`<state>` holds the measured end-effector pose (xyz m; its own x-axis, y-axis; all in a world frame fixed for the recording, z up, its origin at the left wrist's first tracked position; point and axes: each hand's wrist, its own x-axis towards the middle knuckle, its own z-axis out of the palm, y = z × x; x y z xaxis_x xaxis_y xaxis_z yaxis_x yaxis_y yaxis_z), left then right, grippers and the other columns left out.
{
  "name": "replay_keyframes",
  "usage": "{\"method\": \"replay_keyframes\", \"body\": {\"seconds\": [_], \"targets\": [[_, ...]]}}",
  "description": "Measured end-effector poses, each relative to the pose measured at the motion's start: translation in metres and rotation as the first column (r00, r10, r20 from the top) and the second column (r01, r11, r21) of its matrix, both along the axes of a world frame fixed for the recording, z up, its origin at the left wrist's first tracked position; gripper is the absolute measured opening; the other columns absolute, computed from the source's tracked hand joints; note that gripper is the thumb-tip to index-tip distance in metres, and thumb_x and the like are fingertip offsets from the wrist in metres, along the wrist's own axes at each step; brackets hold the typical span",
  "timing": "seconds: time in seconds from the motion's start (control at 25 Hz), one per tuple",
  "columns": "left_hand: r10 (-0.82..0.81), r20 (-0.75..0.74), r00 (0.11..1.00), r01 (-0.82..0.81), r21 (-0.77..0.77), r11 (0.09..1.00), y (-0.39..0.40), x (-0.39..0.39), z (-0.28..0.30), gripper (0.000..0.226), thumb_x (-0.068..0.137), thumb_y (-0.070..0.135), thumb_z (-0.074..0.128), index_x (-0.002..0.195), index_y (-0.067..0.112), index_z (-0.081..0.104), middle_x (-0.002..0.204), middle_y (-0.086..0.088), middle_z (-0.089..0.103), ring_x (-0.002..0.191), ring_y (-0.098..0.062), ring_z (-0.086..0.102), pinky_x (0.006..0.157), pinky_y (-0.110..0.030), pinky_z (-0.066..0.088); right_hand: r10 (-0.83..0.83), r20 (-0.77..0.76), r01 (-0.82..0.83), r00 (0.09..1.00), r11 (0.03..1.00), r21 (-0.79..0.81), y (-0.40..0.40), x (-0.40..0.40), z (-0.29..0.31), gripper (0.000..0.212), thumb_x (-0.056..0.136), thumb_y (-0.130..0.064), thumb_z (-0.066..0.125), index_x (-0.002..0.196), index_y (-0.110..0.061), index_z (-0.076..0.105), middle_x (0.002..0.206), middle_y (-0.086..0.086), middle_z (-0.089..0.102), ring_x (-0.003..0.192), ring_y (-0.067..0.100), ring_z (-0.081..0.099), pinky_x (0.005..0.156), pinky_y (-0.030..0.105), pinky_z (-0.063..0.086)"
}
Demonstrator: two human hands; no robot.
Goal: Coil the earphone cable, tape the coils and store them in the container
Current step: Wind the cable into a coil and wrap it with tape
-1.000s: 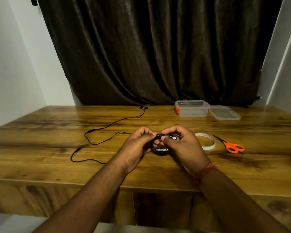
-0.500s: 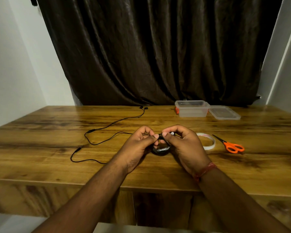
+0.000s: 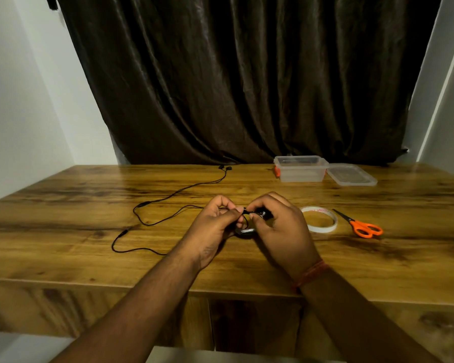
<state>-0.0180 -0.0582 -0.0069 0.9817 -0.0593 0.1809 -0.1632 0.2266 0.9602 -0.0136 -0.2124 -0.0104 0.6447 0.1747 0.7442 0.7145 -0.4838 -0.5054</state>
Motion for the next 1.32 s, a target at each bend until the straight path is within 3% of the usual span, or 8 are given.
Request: {"method": "replay_keyframes", "body": {"seconds": [0.12,0.2,0.28,0.36,0.44,0.6,0.84,1.32], "targets": [[-0.028,0.003,1.0,0.028,-0.006,1.0,0.0019,0.0001,0.0004,0.016,0.095,0.001,0.056,0.087,0.013,0.05,0.071,-0.004,0.061,0.065,-0.009,0.059,0.069,-0.025,0.051,-0.004,-0.046,0.007,0.999,0.999,0.048,-0.0004,0.0018,-0.0005,0.016,0.082,-0.003,0.07,0.091,-0.016,0.069,0.091,-0.01,0.062,0.089,0.001,0.056,0.076,0.008,0.041],[-0.074,0.012,0.997,0.075,-0.03,0.997,0.0038,-0.0003,0.0009,0.015,0.094,0.002,0.057,0.086,0.014,0.051,0.071,-0.003,0.064,0.067,-0.011,0.061,0.071,-0.026,0.052,0.055,-0.172,-0.028,0.984,0.987,0.157,-0.0011,0.0039,-0.0014,0.017,0.083,-0.003,0.071,0.092,-0.016,0.068,0.095,-0.005,0.064,0.091,0.004,0.06,0.081,0.019,0.05],[-0.121,0.021,0.992,0.122,-0.072,0.99,0.0061,-0.0005,0.001,0.014,0.092,0.004,0.059,0.085,0.014,0.052,0.072,-0.004,0.065,0.069,-0.012,0.062,0.072,-0.027,0.054,0.266,-0.339,-0.13,0.903,0.919,0.373,-0.0025,0.0041,-0.0001,0.017,0.085,0.001,0.07,0.095,-0.013,0.066,0.095,0.006,0.069,0.091,0.019,0.069,0.083,0.036,0.058],[-0.154,0.023,0.988,0.156,-0.111,0.981,0.0083,-0.0007,0.0008,0.011,0.087,0.008,0.062,0.085,0.014,0.053,0.074,-0.005,0.064,0.07,-0.012,0.062,0.073,-0.028,0.056,0.48,-0.37,-0.217,0.795,0.795,0.566,-0.0037,0.0018,0.0007,0.016,0.087,0.006,0.066,0.096,-0.007,0.064,0.089,0.011,0.073,0.085,0.026,0.072,0.078,0.038,0.061],[-0.174,0.014,0.985,0.174,-0.113,0.978,0.0093,0.0,-0.0001,0.01,0.084,0.01,0.063,0.085,0.014,0.054,0.075,-0.004,0.064,0.071,-0.012,0.062,0.073,-0.029,0.057,0.544,-0.352,-0.24,0.762,0.741,0.627,-0.0046,0.001,0.0013,0.016,0.087,0.008,0.065,0.094,-0.006,0.064,0.084,0.012,0.073,0.082,0.026,0.072,0.078,0.039,0.06],[-0.183,-0.017,0.983,0.181,-0.093,0.979,0.0069,0.0019,-0.002,0.005,0.088,0.012,0.06,0.085,0.014,0.056,0.074,-0.006,0.063,0.069,-0.014,0.061,0.072,-0.031,0.055,0.514,-0.367,-0.219,0.775,0.764,0.607,-0.0038,0.0013,0.0003,0.017,0.086,0.008,0.065,0.09,-0.009,0.065,0.088,0.019,0.071,0.083,0.029,0.069,0.083,0.054,0.055],[-0.175,0.007,0.985,0.175,-0.019,0.984,0.0068,0.0019,-0.0031,0.005,0.088,0.012,0.063,0.088,0.015,0.058,0.068,-0.002,0.061,0.063,-0.011,0.058,0.066,-0.024,0.052,0.533,-0.387,-0.231,0.752,0.764,0.602,-0.0039,0.0001,0.0017,0.014,0.088,0.007,0.064,0.093,-0.005,0.065,0.09,0.027,0.07,0.085,0.036,0.069,0.087,0.06,0.054],[-0.159,-0.036,0.987,0.157,-0.049,0.986,0.0043,0.0011,-0.0006,0.018,0.099,0.008,0.05,0.084,0.012,0.059,0.067,-0.004,0.058,0.062,-0.012,0.057,0.064,-0.024,0.051,0.513,-0.385,-0.245,0.767,0.789,0.563,-0.0027,0.0043,-0.0012,0.015,0.088,0.007,0.064,0.089,-0.008,0.067,0.076,0.008,0.072,0.075,0.02,0.071,0.073,0.034,0.06]]}}
